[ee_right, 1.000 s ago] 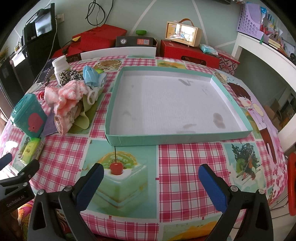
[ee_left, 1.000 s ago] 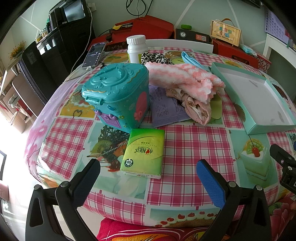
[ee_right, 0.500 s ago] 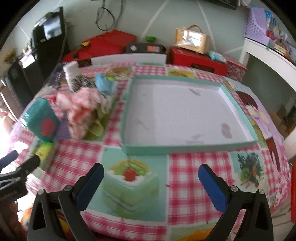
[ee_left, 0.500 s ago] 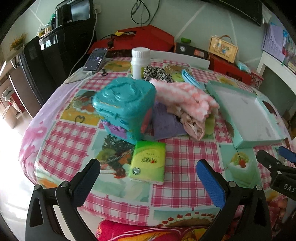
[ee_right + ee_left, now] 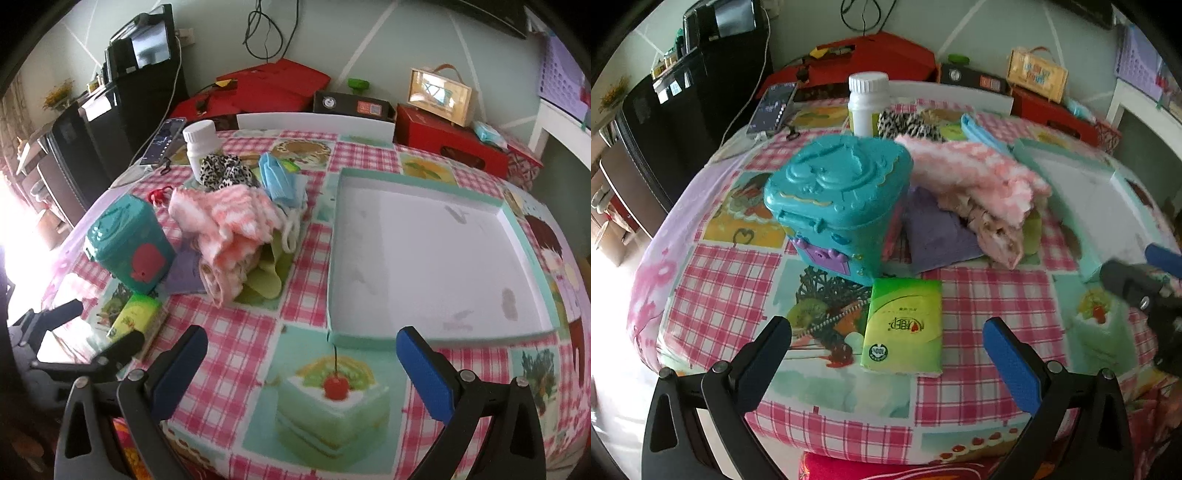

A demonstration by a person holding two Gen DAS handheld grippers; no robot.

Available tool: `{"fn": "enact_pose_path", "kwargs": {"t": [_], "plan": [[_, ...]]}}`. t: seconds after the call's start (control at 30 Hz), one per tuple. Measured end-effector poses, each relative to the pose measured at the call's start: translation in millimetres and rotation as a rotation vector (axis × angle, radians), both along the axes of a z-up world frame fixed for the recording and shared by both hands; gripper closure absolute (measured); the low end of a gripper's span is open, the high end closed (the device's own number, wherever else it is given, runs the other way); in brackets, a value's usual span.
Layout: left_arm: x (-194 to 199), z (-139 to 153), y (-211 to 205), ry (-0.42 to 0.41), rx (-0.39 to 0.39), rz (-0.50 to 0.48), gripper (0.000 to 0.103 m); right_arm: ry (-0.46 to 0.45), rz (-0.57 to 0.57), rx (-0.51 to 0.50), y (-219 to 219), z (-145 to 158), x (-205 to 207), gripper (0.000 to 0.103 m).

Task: Organize soft objects
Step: 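Grasp the green tissue pack with the left gripper while the right gripper grasps the pink zigzag towel, then lift the tissue pack and towel and carry both toward the white tray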

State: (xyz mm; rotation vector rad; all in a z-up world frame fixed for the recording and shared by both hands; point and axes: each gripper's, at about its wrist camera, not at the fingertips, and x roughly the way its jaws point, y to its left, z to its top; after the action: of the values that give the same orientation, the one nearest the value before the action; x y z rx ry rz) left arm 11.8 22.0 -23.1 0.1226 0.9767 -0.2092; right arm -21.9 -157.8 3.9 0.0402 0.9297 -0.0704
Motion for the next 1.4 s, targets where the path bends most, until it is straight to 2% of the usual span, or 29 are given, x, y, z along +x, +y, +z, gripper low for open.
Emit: {"fn": "enact_pose_path", "kwargs": {"t": [0.13, 0.27, 0.33, 0.37, 0.4, 0.5, 0.7, 0.97, 1.27, 1.4], "plan": [[6, -7, 0, 0.027, 0.001, -0.004, 0.002, 0.009, -0.002, 0.020, -3, 0, 12, 0.000], [11, -14, -8, 0.060, 0.020, -0.041, 0.023, 0.003, 0.027, 0.019, 2, 2, 27, 0.000], [12, -17, -9, 0.076, 0.019, -0.050, 0.024, -0.003, 0.052, 0.025, 7, 4, 34, 0.000], [12, -18, -9, 0.081, 0.015, -0.056, 0.029, -0.006, 0.062, 0.022, 10, 4, 36, 0.000], [12, -18, -10, 0.085, 0.012, -0.062, 0.037, -0.010, 0.078, 0.016, 14, 5, 40, 0.000], [16, -20, -11, 0.100, 0.011, -0.081, 0.054, -0.019, 0.121, -0.010, 25, 5, 53, 0.000], [21, -20, -14, 0.108, -0.005, -0.095, 0.055, -0.003, 0.204, -0.032, 45, -1, 81, 0.004], [27, -20, -14, 0.122, -0.026, -0.118, 0.055, 0.039, 0.255, -0.079, 59, -18, 105, 0.031], [38, -21, -13, 0.128, -0.037, -0.130, 0.055, 0.061, 0.269, -0.048, 58, -30, 113, 0.064], [40, -21, -14, 0.128, -0.042, -0.133, 0.055, 0.051, 0.273, -0.030, 57, -28, 113, 0.069]]}}
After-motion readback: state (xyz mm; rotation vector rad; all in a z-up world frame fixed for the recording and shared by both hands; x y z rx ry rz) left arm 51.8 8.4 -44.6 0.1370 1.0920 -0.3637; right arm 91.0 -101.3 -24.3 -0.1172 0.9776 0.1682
